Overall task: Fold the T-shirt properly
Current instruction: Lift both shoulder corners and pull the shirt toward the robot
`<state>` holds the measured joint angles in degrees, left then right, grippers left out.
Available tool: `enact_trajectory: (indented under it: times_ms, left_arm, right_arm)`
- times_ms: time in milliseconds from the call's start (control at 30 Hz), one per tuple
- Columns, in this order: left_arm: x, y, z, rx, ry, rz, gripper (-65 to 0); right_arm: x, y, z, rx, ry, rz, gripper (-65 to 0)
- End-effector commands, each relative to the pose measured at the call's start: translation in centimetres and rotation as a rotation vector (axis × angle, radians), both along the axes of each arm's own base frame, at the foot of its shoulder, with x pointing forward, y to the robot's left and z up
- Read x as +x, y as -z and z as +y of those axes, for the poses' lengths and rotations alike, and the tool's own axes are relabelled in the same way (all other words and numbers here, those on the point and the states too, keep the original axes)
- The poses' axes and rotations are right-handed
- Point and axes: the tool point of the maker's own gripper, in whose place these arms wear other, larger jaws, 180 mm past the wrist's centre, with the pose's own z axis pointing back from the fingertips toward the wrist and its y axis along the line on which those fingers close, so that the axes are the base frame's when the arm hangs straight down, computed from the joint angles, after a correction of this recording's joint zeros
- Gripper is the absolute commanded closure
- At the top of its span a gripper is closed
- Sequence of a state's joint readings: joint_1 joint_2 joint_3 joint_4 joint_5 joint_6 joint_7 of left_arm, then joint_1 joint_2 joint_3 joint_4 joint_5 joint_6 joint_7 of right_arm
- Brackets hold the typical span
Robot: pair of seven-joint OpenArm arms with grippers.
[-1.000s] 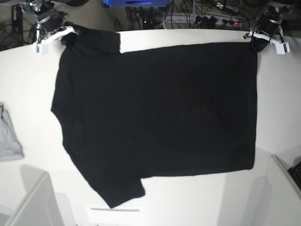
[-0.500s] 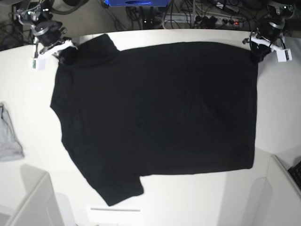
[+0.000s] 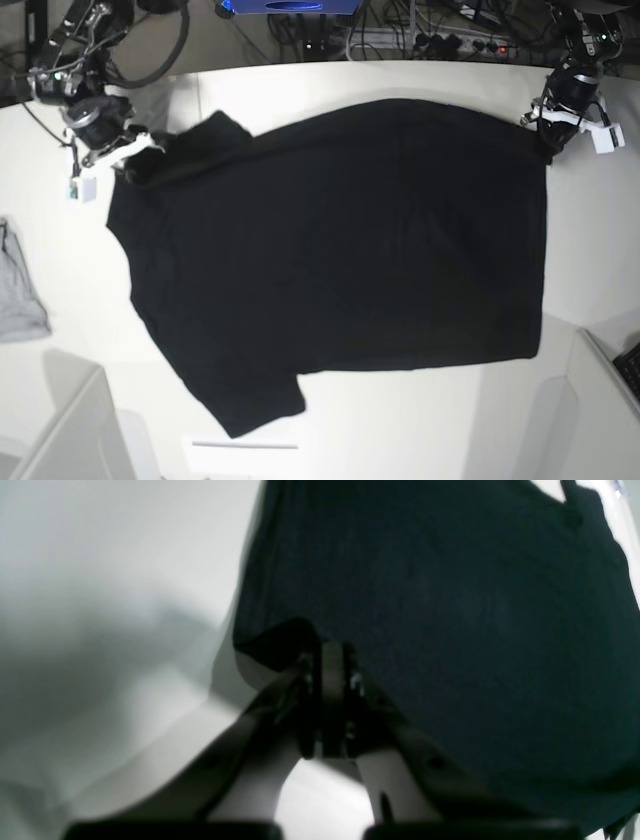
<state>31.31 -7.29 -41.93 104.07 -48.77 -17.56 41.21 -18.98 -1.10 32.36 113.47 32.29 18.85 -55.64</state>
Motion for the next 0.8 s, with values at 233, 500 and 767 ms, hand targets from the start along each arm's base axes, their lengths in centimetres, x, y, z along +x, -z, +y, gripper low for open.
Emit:
enact_trajectory:
  times_ms: [233,500,767]
  left_arm:
    - [1.0,-0.6,1.3,0.008,-0.025,-0.040,0.0]
    - [1.5,-0.5,1.6,0.006,-0.035,-0.047,0.0]
    - [2.2,-0.5,2.8,-0.014,-0.133,-0.042,0.0]
  right_arm:
    - [2.7,-0.3,-0.2,0.026,0.001,-0.031,0.0]
    - [5.4,-0.6,3.0,0.065,-0.091,-0.061,0.0]
    - [7.3,0.1,3.6,0.118,-0.065,-0.042,0.0]
